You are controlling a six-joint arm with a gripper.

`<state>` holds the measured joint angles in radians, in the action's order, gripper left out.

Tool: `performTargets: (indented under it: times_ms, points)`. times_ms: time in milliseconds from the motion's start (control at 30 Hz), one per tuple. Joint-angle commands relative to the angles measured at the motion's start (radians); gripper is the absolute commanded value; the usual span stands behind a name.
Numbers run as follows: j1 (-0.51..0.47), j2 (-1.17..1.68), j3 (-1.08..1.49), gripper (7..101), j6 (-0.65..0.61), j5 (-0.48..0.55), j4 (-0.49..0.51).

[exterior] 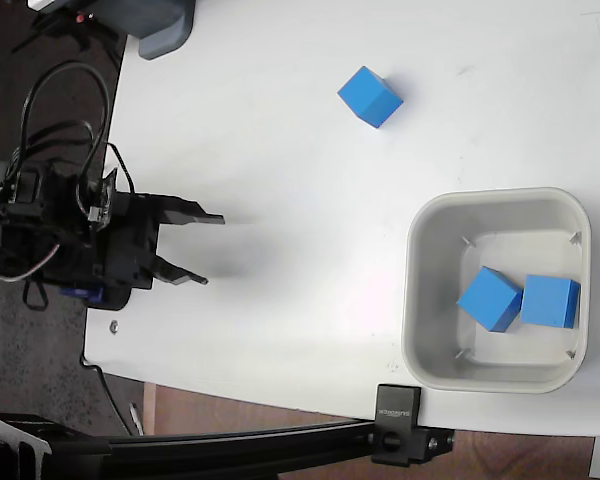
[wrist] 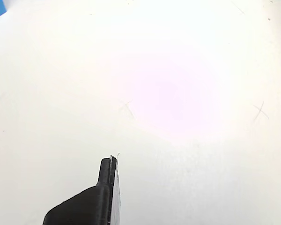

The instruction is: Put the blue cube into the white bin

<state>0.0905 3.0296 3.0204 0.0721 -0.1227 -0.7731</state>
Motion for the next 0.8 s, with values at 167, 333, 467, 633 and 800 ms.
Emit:
performTargets:
  times_ms: [167,333,467,633,800]
  points:
    - [0.026,-0.032,-0.069,97.6,0.011,-0.064,0.021]
    - [0.086,-0.161,-0.249,92.5,-0.054,-0.146,0.002]
    - [-0.002,-0.420,-0.434,96.8,-0.149,0.026,0.075]
    - [-0.037,-0.742,-0.693,100.0,-0.241,0.216,0.109]
    - [-0.086,-0.910,-0.824,100.0,-0.319,0.434,0.135]
